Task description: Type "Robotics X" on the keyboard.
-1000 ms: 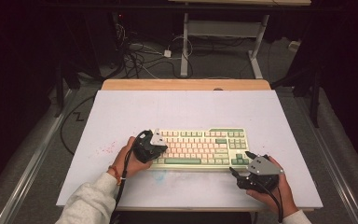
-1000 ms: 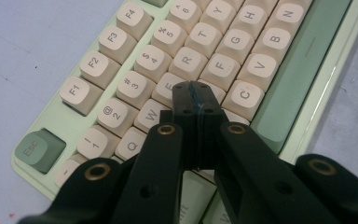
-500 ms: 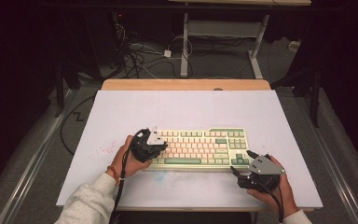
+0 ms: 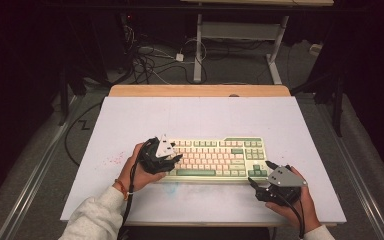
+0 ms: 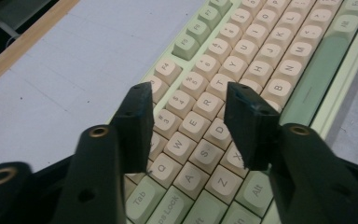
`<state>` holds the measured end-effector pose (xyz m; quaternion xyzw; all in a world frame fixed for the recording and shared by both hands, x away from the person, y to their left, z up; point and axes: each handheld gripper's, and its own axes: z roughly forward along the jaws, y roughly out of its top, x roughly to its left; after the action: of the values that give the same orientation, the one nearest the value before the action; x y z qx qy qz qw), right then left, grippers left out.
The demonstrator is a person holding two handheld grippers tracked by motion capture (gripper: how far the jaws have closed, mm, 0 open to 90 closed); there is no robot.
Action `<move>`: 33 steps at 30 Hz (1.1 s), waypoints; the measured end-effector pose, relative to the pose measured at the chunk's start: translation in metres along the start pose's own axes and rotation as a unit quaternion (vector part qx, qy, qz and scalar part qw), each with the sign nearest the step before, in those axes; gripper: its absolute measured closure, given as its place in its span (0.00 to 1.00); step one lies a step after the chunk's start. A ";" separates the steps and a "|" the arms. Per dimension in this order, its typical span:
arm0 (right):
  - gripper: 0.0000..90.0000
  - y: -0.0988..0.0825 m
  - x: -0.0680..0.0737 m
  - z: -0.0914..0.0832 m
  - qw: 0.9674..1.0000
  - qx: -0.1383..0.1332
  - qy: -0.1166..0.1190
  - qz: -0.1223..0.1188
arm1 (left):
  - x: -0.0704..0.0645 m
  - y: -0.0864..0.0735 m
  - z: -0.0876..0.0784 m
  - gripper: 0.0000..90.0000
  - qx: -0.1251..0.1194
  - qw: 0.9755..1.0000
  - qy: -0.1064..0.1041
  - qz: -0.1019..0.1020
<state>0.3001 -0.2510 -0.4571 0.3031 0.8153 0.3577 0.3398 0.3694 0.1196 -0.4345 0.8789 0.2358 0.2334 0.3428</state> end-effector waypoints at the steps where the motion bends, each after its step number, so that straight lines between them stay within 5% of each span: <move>1: 0.27 0.000 0.000 0.000 1.000 0.000 0.000 0.000 | 0.000 0.000 0.000 0.52 -0.001 1.000 0.007 0.000; 12: 0.27 0.000 0.000 0.000 1.000 -0.001 0.000 0.001 | -0.006 0.002 -0.004 0.26 -0.021 0.999 0.024 0.006; 33: 0.27 0.000 0.000 -0.001 1.000 -0.003 0.002 0.003 | -0.012 -0.005 -0.023 0.21 -0.042 0.998 0.040 0.034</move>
<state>0.2992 -0.2515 -0.4560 0.3040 0.8141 0.3618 0.3375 0.3455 0.1268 -0.4257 0.8609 0.2096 0.2898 0.3619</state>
